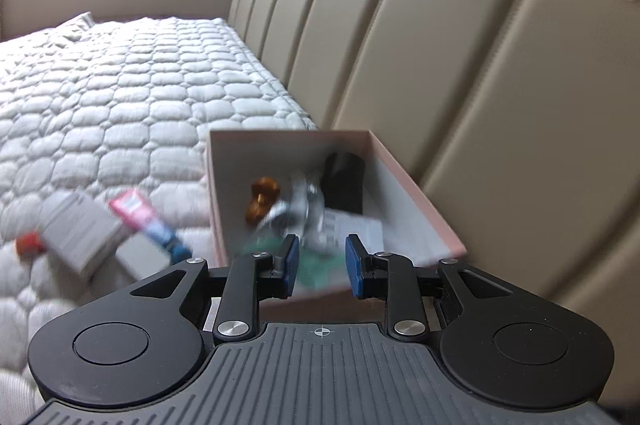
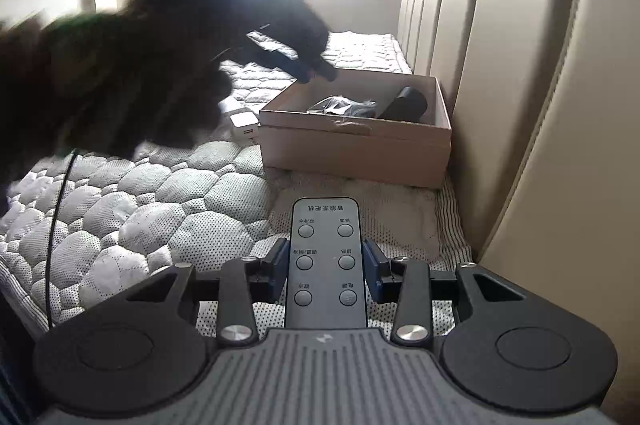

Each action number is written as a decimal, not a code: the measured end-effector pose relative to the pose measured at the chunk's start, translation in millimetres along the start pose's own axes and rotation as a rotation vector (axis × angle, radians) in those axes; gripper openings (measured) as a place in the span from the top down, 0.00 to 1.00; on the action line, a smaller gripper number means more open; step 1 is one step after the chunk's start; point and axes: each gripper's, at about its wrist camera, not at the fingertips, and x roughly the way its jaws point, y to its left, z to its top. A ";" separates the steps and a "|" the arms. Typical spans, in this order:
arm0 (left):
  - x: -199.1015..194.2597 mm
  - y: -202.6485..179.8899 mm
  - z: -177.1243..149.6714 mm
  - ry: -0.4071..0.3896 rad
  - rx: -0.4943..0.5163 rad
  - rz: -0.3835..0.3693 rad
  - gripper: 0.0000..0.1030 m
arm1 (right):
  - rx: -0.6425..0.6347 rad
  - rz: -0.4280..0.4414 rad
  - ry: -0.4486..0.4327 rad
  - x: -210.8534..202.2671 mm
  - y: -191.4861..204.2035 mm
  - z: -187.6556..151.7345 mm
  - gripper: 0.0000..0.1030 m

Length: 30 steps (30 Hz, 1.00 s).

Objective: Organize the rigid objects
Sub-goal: 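Drop the bag into the pink box with the left tool while the right tool releases the remote there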

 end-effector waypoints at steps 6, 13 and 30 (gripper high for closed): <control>-41.4 28.0 -48.0 -0.028 -0.002 -0.036 0.73 | -0.002 -0.017 0.020 2.2 3.5 25.3 0.63; -62.1 76.5 -92.1 -0.028 -0.039 -0.046 0.73 | -0.011 -0.132 -0.016 8.2 2.1 92.7 0.63; -71.2 123.9 -103.0 -0.047 -0.202 0.020 0.73 | -0.020 -0.251 0.017 97.5 5.8 160.0 0.32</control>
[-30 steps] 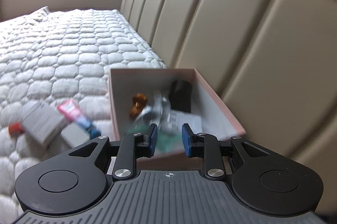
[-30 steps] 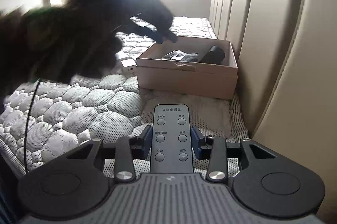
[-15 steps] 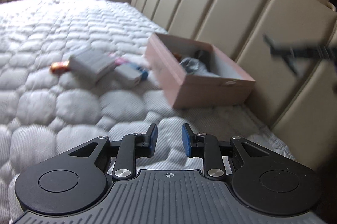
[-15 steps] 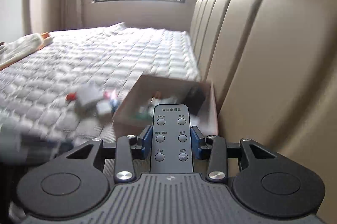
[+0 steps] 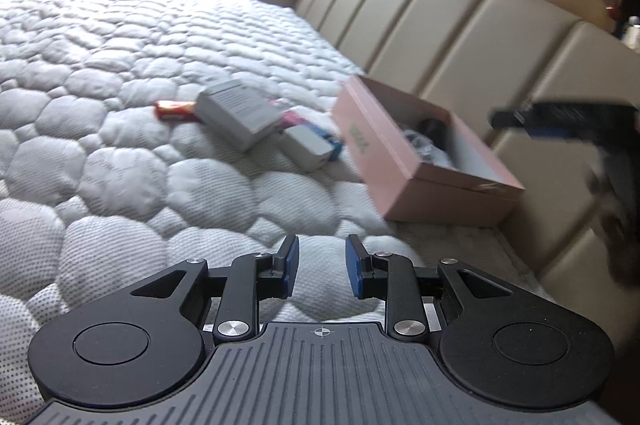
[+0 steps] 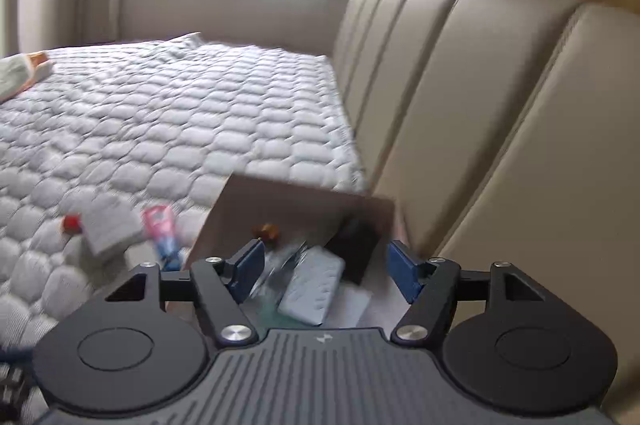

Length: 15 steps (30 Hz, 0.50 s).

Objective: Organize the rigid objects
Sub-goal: 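Drop the bag into the pink box with the left tool while the right tool releases the remote there, then grasp the white cable package with the right tool while the left tool grasps the white charger plug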

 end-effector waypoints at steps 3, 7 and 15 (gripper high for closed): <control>4.2 3.5 -0.9 0.005 -0.007 0.033 0.73 | 0.045 0.085 0.012 -8.5 2.8 -28.7 0.32; 7.7 8.2 2.0 0.010 -0.019 0.081 0.73 | 0.083 0.156 0.032 -13.6 11.9 -66.7 0.31; -1.5 32.2 40.3 -0.081 -0.027 0.213 0.73 | 0.120 0.259 0.081 -1.8 32.5 -100.2 0.28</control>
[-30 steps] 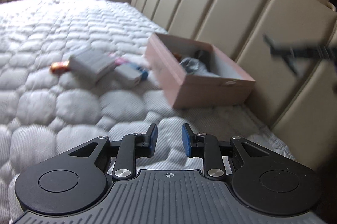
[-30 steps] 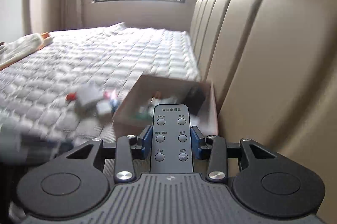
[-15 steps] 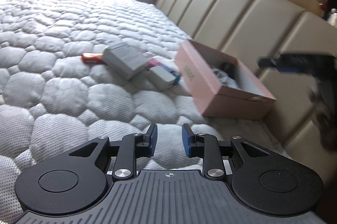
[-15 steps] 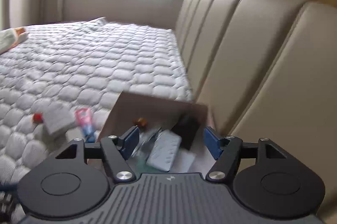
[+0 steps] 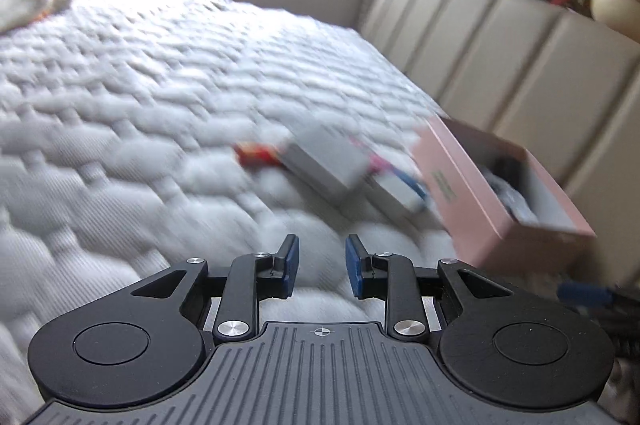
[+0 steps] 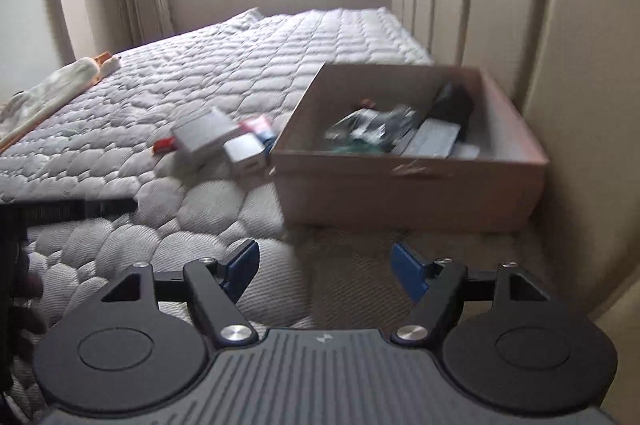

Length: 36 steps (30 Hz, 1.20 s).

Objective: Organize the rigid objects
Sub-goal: 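Grasp the white cable package with the right tool while the left tool grasps the white charger plug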

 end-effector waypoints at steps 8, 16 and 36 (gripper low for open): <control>-1.0 54.2 25.1 -0.070 -0.140 0.137 0.73 | -0.043 0.115 0.010 13.4 36.9 69.7 0.26; -9.8 73.0 23.5 -0.051 -0.195 0.150 0.73 | -0.151 0.201 0.153 125.9 109.7 148.1 0.18; 4.4 59.3 18.0 0.020 -0.117 0.074 0.73 | -0.259 0.223 0.193 88.3 114.3 117.7 0.32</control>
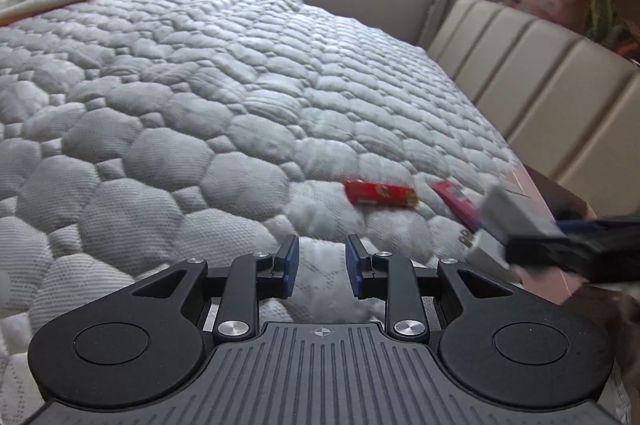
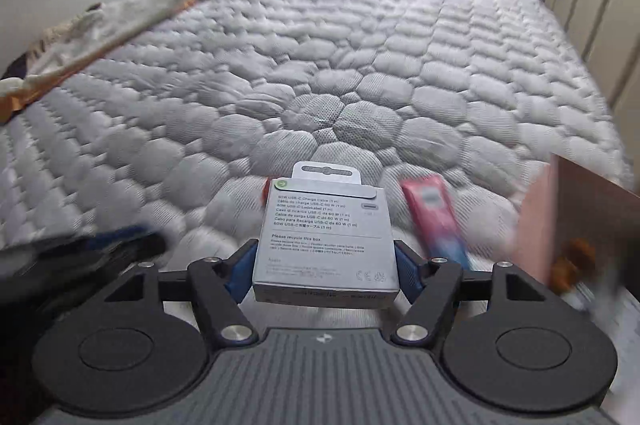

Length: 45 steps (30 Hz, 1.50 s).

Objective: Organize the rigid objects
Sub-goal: 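Grasp the white cable package with the right tool while the left tool grasps the white charger plug, then lift the cable package and charger plug off the mattress with both tools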

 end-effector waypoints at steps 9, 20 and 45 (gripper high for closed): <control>31.1 -74.7 7.1 0.124 -0.019 -0.278 0.73 | 0.083 -0.175 -0.115 -103.1 -43.2 -150.8 0.32; 105.0 -134.6 16.2 0.291 -0.224 -0.057 0.71 | 0.160 -0.221 -0.151 -115.9 -77.0 -216.4 0.32; 115.1 -196.3 -3.2 0.192 0.144 0.158 0.59 | 0.215 -0.217 -0.217 -137.9 -88.4 -262.3 0.32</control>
